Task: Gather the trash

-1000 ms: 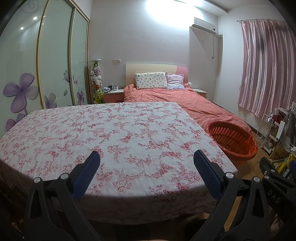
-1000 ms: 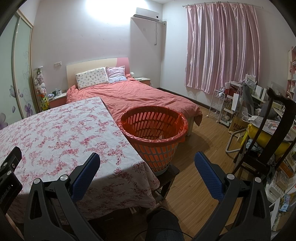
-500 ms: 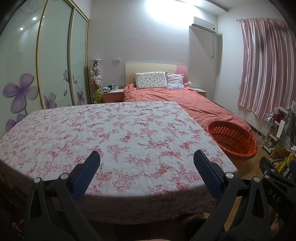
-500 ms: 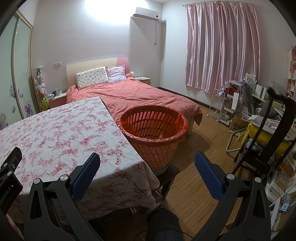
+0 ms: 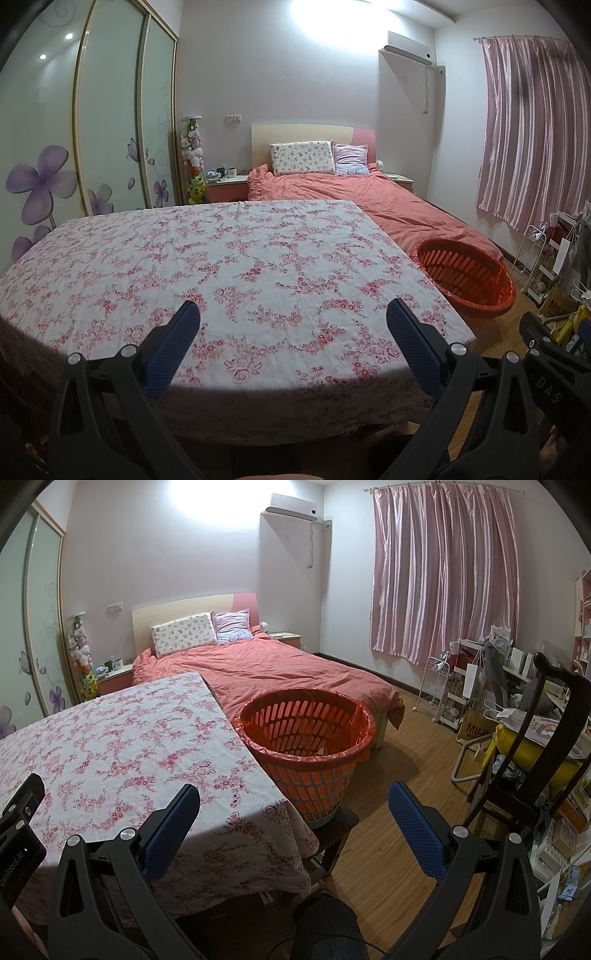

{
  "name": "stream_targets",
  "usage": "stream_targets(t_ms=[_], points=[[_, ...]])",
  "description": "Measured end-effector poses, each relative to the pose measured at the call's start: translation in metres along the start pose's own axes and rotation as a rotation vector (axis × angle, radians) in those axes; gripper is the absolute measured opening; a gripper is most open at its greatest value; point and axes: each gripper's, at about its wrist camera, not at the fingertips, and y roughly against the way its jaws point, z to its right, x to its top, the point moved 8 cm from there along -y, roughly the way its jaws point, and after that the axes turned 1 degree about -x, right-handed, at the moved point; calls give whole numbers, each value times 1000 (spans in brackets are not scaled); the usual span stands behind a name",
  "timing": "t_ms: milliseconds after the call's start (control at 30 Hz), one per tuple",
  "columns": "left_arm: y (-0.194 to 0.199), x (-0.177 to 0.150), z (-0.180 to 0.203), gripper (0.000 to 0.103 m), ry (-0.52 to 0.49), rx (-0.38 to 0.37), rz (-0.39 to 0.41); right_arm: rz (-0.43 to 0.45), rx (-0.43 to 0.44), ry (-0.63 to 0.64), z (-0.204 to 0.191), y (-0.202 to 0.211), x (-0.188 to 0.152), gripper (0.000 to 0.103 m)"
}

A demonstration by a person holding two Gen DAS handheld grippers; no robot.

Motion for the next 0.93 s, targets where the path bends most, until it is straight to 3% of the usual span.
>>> stream_targets(t_ms=[933], points=[[-1, -1, -5, 99, -3, 3, -9, -2, 1, -1, 0, 2, 1, 101]])
